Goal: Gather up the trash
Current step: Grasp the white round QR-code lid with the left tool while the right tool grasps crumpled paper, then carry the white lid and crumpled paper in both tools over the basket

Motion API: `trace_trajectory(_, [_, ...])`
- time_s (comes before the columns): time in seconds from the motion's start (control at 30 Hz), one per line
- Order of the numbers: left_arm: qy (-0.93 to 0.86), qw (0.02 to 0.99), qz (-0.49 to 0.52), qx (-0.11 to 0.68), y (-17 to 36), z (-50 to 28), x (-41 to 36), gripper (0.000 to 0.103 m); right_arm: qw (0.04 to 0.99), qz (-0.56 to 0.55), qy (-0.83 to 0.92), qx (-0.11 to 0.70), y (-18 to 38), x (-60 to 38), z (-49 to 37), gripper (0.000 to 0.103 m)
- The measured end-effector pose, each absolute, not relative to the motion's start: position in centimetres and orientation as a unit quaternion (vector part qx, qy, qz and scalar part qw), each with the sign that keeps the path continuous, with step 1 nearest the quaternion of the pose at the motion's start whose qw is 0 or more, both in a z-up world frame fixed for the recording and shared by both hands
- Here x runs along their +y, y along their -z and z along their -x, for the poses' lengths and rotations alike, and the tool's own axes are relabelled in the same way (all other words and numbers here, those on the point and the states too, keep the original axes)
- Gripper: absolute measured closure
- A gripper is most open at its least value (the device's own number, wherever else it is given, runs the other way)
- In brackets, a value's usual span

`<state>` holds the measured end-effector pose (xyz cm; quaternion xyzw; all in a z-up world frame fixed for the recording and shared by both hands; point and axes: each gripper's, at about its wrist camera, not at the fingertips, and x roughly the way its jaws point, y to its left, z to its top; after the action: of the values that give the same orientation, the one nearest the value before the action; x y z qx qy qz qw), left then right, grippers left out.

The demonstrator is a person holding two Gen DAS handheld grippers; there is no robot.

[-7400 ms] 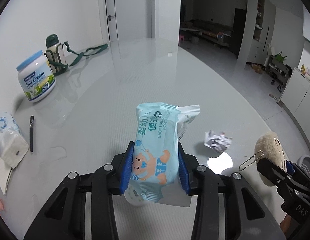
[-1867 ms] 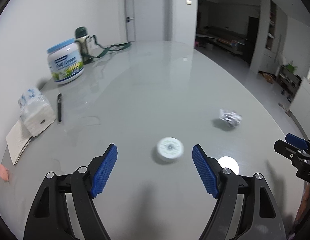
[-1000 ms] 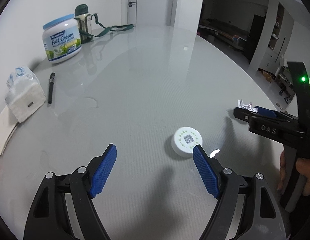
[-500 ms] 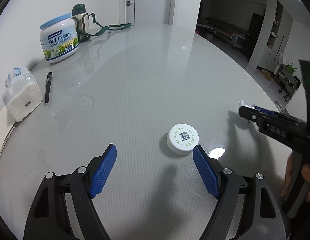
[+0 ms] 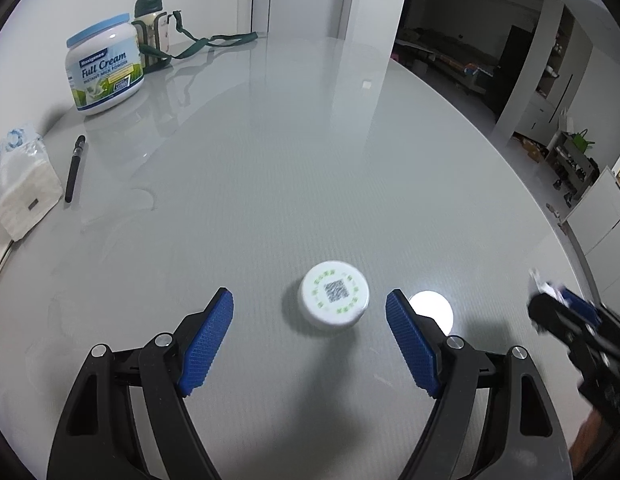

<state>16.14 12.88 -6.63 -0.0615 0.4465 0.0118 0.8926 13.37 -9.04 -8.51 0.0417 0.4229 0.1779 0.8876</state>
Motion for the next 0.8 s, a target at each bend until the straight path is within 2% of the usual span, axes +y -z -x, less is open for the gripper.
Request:
trace_trajectory(0.13, [-0.016,0.887,0.065,0.456,7.0,-16.8,12.5,0.026,0.89,-0.043,-0.178,0.416,8.0,-9.2,-12.7,0.065])
trace_trajectory(0.3, [-0.026,0.887,0.049,0.458,7.3,-17.0,12.1,0.035,0.893,-0.05,-0.173,0.413,7.6,-10.1,-12.1,0.065])
trace_trajectory(0.4, [-0.026,0.889,0.041,0.455,7.2,-16.9,11.8,0.053,0.893,-0.056,-0.169,0.414,7.6,-10.6,-11.9,0.065])
trace_trajectory(0.43, [-0.023,0.89,0.039,0.454,7.1,-16.8,11.7,0.065,0.893,-0.057,-0.168,0.414,7.6,-10.6,-11.9,0.065])
trace_trajectory(0.8, [0.014,0.899,0.034,0.436,5.2,-13.8,10.0,0.065,0.899,-0.082,-0.152,0.402,6.8,-13.8,-9.3,0.065])
